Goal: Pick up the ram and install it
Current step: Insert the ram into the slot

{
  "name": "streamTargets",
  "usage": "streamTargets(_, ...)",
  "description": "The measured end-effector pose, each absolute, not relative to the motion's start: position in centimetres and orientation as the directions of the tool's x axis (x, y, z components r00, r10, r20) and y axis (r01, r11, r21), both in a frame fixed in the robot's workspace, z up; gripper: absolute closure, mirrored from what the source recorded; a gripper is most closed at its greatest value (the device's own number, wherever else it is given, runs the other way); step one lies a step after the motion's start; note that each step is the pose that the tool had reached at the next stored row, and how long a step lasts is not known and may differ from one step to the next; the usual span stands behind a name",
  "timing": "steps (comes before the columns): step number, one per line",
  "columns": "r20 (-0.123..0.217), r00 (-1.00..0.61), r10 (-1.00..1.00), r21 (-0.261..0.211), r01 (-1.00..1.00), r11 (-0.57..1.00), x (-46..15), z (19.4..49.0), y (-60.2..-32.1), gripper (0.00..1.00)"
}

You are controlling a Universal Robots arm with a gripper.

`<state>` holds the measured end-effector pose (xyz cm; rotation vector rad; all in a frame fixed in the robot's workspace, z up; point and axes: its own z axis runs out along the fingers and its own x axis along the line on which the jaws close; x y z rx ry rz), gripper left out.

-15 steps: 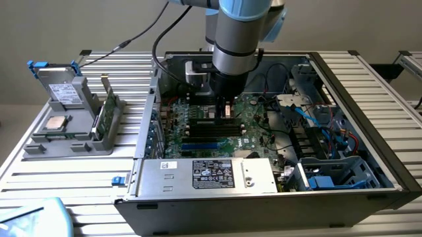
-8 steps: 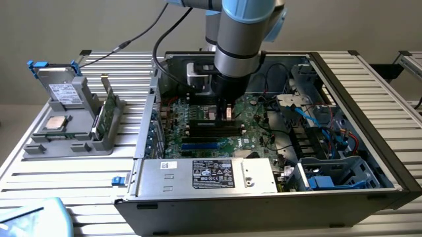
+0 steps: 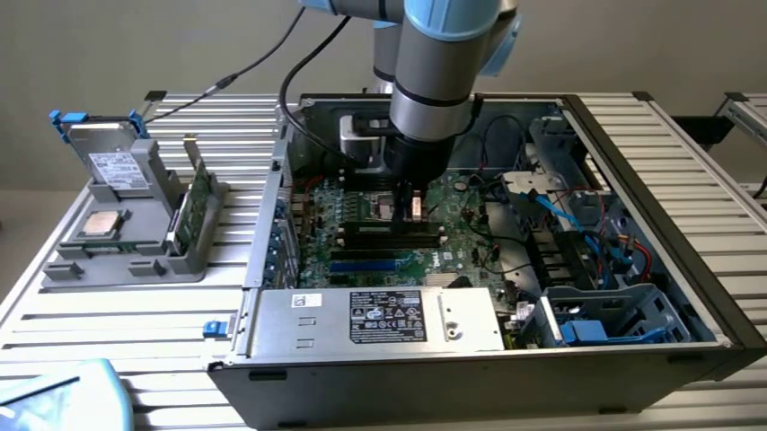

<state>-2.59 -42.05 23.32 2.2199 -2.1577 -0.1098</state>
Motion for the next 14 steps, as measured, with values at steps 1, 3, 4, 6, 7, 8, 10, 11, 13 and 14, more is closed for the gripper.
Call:
streamTargets(1,-0.014,0.028,-1.000,0.081,-0.996,-0.029,-2.59,23.31,-42.00,0.86)
streamTargets(3,-0.011,0.028,-1.000,0.078,-0.997,-0.028,-2.59,23.30,-41.93,0.86)
streamTargets(4,-0.010,0.028,-1.000,0.075,-0.997,-0.028,-2.59,23.30,-41.82,0.86)
streamTargets(6,-0.008,0.028,-1.000,0.072,-0.997,-0.028,-2.59,23.27,-41.66,0.86)
streamTargets(7,-0.008,0.028,-1.000,0.072,-0.997,-0.028,-2.59,23.27,-41.62,0.86)
streamTargets(8,-0.007,0.028,-1.000,0.072,-0.997,-0.028,-2.58,23.27,-41.62,0.86)
streamTargets(10,-0.007,0.028,-1.000,0.071,-0.997,-0.028,-2.59,23.17,-41.61,0.86)
streamTargets(11,-0.005,0.028,-1.000,0.072,-0.997,-0.028,-2.59,23.09,-41.59,0.86)
streamTargets(13,-0.003,0.028,-1.000,0.072,-0.997,-0.028,-2.59,23.00,-41.53,0.86)
streamTargets(14,-0.003,0.028,-1.000,0.072,-0.997,-0.028,-2.59,22.97,-41.50,0.86)
